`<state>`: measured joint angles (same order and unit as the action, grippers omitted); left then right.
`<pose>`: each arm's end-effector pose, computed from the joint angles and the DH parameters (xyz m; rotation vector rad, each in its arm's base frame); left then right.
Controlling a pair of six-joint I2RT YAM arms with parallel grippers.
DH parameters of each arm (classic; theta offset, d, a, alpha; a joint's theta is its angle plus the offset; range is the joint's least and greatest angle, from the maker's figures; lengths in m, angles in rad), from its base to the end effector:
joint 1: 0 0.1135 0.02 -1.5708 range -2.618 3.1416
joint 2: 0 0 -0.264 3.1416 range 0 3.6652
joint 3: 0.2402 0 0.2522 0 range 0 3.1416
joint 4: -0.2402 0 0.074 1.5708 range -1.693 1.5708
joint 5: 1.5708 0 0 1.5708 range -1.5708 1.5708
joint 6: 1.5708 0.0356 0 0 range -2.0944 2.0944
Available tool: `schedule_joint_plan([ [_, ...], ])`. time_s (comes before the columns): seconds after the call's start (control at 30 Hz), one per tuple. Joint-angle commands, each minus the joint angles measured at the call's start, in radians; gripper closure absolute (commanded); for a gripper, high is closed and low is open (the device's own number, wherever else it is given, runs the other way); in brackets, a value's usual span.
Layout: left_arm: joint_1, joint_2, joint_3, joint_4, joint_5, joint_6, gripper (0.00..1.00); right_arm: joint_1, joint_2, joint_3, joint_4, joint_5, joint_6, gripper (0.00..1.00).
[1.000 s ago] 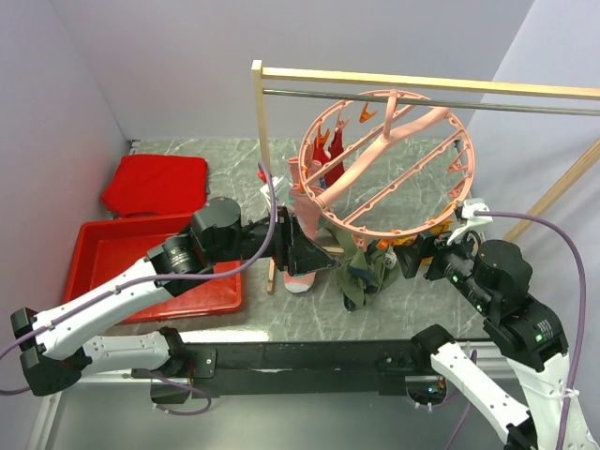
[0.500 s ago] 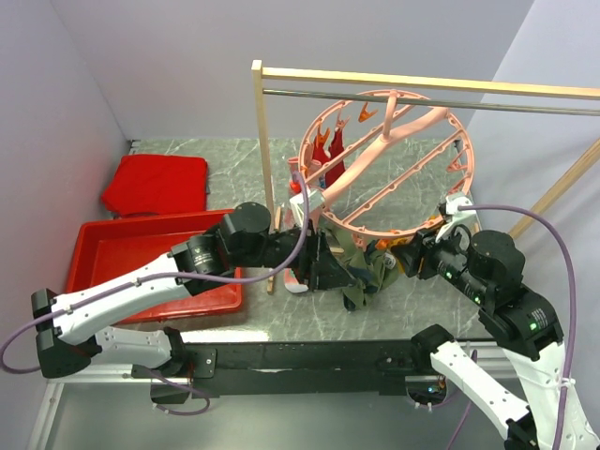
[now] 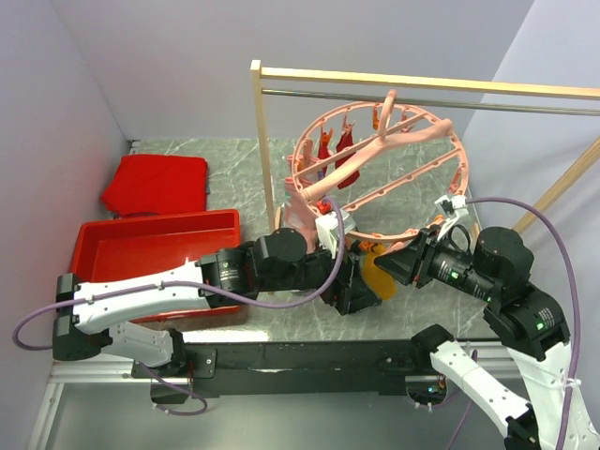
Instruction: Remove the socks clipped to the hanger
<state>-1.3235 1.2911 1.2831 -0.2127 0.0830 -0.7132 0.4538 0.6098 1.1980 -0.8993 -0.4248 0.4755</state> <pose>0.0704 -0.2910 0.4013 0.6877 1.9541 -1.4559 0.0613 0.0462 0.4179 -0.2873 1.9667 1.0198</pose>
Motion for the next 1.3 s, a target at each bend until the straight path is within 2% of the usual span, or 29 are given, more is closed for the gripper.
schedule_joint_plan([
  [0.0, -0.020, -0.025, 0.021, 0.001, -0.155, 0.034, 0.13, 0.002, 0.025, 0.040, 0.054, -0.132, 0.143, 0.71],
  [0.1, -0.028, -0.059, -0.011, -0.001, -0.210, 0.029, 0.08, 0.003, 0.039, 0.063, 0.066, -0.146, 0.167, 0.71],
  [0.17, -0.028, -0.070, -0.024, -0.004, -0.223, 0.031, 0.00, 0.002, 0.053, 0.081, 0.072, -0.158, 0.181, 0.70],
  [0.37, -0.029, -0.041, 0.016, -0.126, -0.235, 0.029, 0.02, 0.003, 0.050, 0.057, 0.129, -0.204, 0.241, 0.70],
  [0.53, -0.029, -0.115, -0.082, -0.002, -0.160, 0.040, 0.02, 0.003, 0.025, 0.023, 0.181, -0.238, 0.284, 0.70],
  [0.57, -0.028, -0.102, -0.067, -0.007, -0.155, 0.046, 0.15, 0.002, 0.021, 0.015, 0.192, -0.244, 0.304, 0.70],
  [0.67, -0.028, -0.069, -0.012, -0.046, -0.128, 0.072, 0.37, 0.003, 0.011, 0.006, 0.197, -0.236, 0.324, 0.68],
  [0.73, -0.028, -0.065, -0.008, -0.037, -0.105, 0.080, 0.44, 0.002, 0.004, 0.000, 0.203, -0.232, 0.339, 0.66],
  [0.83, -0.028, -0.070, -0.007, -0.031, -0.094, 0.087, 0.70, 0.002, -0.012, -0.021, 0.220, -0.224, 0.353, 0.62],
  [0.87, -0.028, -0.072, -0.002, -0.034, -0.092, 0.087, 0.84, 0.003, -0.016, -0.028, 0.218, -0.209, 0.354, 0.59],
  [0.93, -0.028, -0.076, 0.001, -0.053, -0.095, 0.084, 0.99, 0.003, -0.030, -0.044, 0.203, -0.190, 0.359, 0.54],
  [0.97, -0.028, -0.087, -0.004, -0.054, -0.098, 0.081, 0.99, 0.003, -0.033, -0.048, 0.194, -0.163, 0.359, 0.47],
  [1.07, -0.028, -0.120, -0.027, -0.054, -0.109, 0.072, 0.99, 0.003, -0.039, -0.035, 0.137, -0.117, 0.336, 0.34],
  [1.17, -0.028, -0.150, -0.037, -0.065, -0.112, 0.066, 0.99, 0.002, -0.024, 0.014, 0.068, -0.051, 0.293, 0.29],
  [1.27, -0.028, -0.165, -0.041, -0.076, -0.108, 0.063, 0.98, 0.003, -0.002, 0.054, 0.028, 0.013, 0.247, 0.28],
])
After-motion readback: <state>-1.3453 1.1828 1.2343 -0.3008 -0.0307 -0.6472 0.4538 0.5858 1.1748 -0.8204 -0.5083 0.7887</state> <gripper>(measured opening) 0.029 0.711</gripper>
